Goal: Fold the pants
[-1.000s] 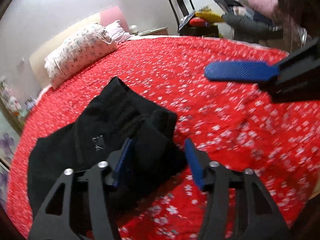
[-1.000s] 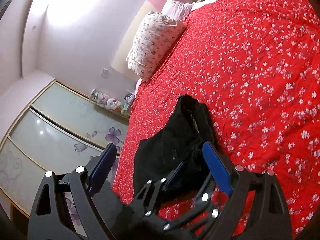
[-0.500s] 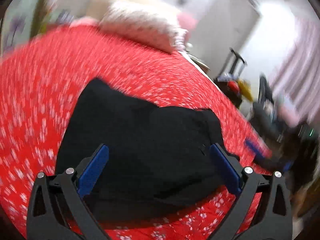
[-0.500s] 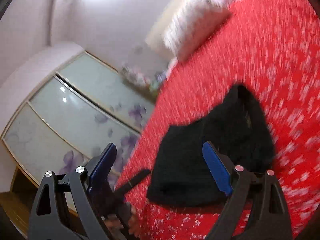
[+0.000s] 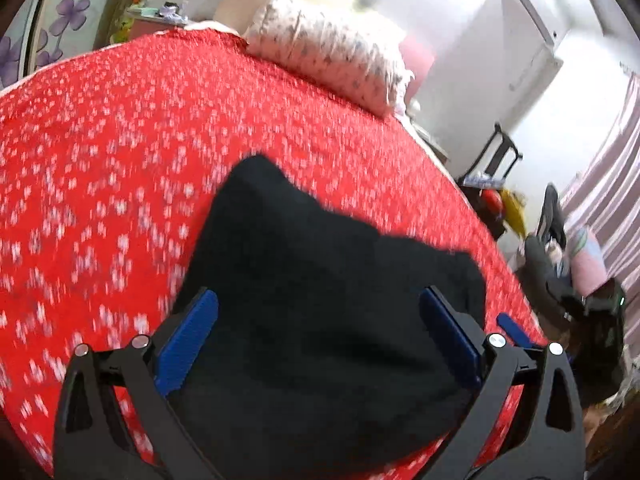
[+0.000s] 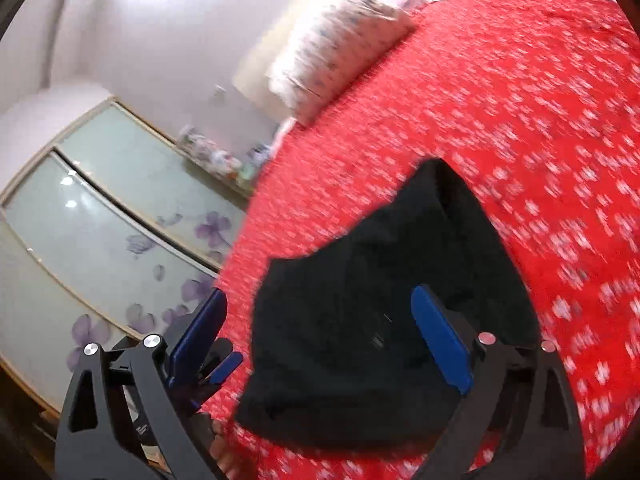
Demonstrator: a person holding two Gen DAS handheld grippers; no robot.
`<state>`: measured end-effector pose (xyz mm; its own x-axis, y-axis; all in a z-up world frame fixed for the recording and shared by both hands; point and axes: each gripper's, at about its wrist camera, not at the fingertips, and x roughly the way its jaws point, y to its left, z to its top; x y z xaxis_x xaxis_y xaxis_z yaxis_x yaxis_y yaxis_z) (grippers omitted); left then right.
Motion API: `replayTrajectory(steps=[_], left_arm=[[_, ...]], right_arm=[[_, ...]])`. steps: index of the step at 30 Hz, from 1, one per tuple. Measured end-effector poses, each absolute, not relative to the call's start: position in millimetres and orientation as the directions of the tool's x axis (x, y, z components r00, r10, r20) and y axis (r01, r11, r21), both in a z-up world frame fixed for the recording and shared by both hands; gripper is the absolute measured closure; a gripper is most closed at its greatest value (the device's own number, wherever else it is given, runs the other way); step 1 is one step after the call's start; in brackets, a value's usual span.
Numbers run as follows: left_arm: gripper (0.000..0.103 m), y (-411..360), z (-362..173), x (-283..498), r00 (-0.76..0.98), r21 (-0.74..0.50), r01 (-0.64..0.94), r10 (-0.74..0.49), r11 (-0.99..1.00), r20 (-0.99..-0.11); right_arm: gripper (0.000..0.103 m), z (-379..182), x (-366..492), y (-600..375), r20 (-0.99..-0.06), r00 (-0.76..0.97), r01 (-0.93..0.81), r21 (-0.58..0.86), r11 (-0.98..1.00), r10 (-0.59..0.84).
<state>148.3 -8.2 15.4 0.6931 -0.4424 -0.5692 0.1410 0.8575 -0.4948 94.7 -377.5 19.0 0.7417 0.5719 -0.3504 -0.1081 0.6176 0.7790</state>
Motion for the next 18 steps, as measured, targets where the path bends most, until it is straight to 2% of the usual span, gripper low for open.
replayTrajectory(steps=[2,6,8,10,12,14,18], left_arm=[[0.002,-6,20,161,0.684,-0.529,0.135,-0.465,0.838,-0.562],[0.002,-5,7,194,0.623,-0.57,0.084,-0.49,0.817,-0.61],[0.002,-5,0,202,0.618,-0.555,0.068,-0.472,0.829,-0.629],[0.002,-7,-10,213,0.6,-0.494,0.018,-0.405,0.869,-0.69],[0.002,-3,-31,223,0.532,-0.493,-0.055,-0.392,0.869,-0.75],[0.002,6,-43,228,0.509,-0.561,-0.085,-0.448,0.823,-0.735],[0.002,-1,-33,221,0.531,-0.495,-0.053,-0.396,0.867,-0.749]], right_arm=[[0.008,19,105,-378,-0.304,0.744,-0.127,0.81,0.573,0.595],[0.008,10,130,-380,-0.291,0.746,-0.112,0.832,0.544,0.599],[0.007,2,140,-379,-0.312,0.739,-0.085,0.836,0.542,0.597],[0.008,-14,151,-379,-0.406,0.729,0.019,0.817,0.576,0.552],[0.008,-30,155,-385,-0.44,0.726,0.075,0.814,0.575,0.529],[0.008,-32,153,-389,-0.431,0.739,0.088,0.824,0.56,0.518],[0.007,-29,149,-386,-0.435,0.741,0.08,0.813,0.576,0.512]])
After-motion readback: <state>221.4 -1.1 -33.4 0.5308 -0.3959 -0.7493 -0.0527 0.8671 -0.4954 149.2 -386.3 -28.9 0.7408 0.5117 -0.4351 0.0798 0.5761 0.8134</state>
